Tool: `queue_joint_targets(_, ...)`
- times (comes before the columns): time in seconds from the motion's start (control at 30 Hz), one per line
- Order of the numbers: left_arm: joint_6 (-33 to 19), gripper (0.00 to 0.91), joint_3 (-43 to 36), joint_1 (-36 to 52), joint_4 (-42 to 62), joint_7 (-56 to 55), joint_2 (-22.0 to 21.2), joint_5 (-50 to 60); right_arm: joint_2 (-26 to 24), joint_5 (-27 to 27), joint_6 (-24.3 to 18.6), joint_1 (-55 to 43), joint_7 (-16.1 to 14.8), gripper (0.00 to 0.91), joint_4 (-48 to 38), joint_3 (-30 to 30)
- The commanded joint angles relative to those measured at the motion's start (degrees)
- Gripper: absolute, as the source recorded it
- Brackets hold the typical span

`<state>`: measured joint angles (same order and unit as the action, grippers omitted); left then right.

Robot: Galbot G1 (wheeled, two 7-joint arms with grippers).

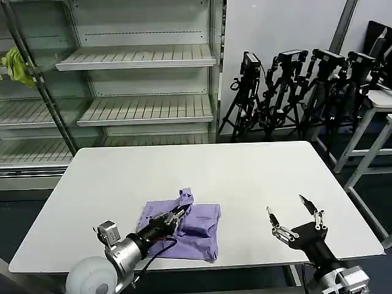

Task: Fold and organize the clothes.

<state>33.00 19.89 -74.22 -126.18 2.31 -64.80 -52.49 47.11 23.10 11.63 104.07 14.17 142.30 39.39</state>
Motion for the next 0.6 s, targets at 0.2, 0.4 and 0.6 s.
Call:
queue_joint_targets(0.2, 0.0, 0.06, -2.2, 1.6, 1.1, 0.0, -1.3, 1.9, 0.9, -1.5, -0.4, 1.8, -0.1, 0.907, 0.6, 0.1)
queue_joint_targets(0.4, -0.1, 0.06, -2.7, 2.1, 1.6, 0.2, -1.0, 1.8, 1.3, -2.1, -0.5, 3.1, -0.2, 0.907, 1.1, 0.6)
queue_joint_targets(0.6, 0.0, 0.081, -3.0, 1.7, 0.7, 0.2, -0.8, 1.8, 1.2, -2.2, -0.4, 3.1, -0.2, 0.907, 1.3, 0.7)
